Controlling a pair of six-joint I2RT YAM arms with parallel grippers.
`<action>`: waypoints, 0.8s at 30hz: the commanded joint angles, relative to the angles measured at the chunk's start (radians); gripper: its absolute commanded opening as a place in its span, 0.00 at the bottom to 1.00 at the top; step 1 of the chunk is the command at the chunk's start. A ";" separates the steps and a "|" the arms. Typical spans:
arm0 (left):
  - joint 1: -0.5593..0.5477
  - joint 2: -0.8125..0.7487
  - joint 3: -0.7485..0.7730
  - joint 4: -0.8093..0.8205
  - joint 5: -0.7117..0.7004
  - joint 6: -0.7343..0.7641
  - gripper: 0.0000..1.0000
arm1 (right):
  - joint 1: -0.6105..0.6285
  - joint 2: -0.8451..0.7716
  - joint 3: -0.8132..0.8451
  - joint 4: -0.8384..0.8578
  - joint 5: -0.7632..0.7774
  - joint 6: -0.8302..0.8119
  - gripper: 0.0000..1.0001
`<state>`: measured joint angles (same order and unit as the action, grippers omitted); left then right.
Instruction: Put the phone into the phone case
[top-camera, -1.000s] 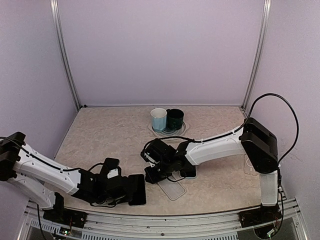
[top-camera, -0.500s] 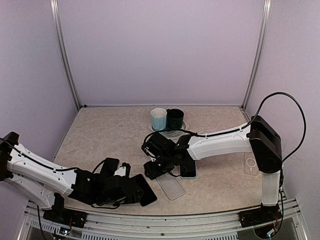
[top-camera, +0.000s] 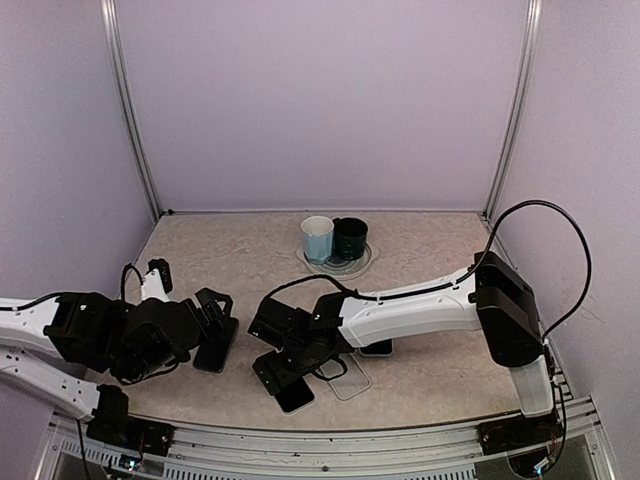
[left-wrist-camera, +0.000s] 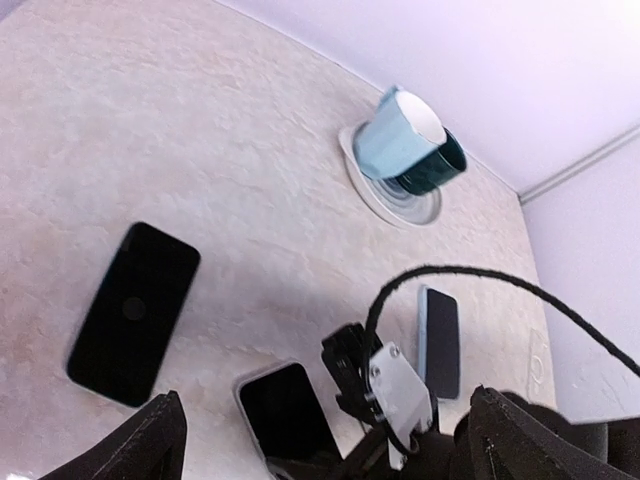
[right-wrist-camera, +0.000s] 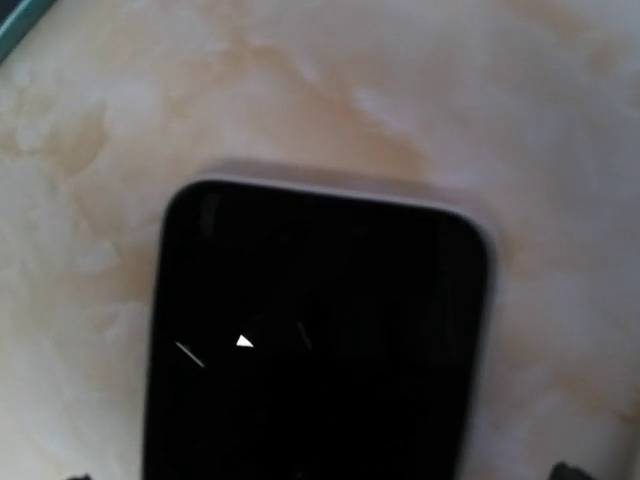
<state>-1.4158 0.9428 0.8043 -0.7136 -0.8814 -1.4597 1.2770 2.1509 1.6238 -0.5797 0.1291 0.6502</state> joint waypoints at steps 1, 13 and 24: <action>0.055 0.068 0.055 -0.232 -0.109 -0.042 0.99 | 0.025 0.071 0.073 -0.077 0.010 0.004 0.99; 0.278 0.029 -0.031 -0.008 0.027 0.214 0.99 | 0.037 0.163 0.149 -0.203 0.081 0.006 0.91; 0.294 0.087 -0.045 0.024 0.074 0.240 0.99 | 0.048 0.233 0.235 -0.323 0.116 -0.014 0.91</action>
<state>-1.1297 1.0069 0.7673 -0.7170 -0.8310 -1.2484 1.3136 2.3192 1.8576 -0.8036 0.2302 0.6476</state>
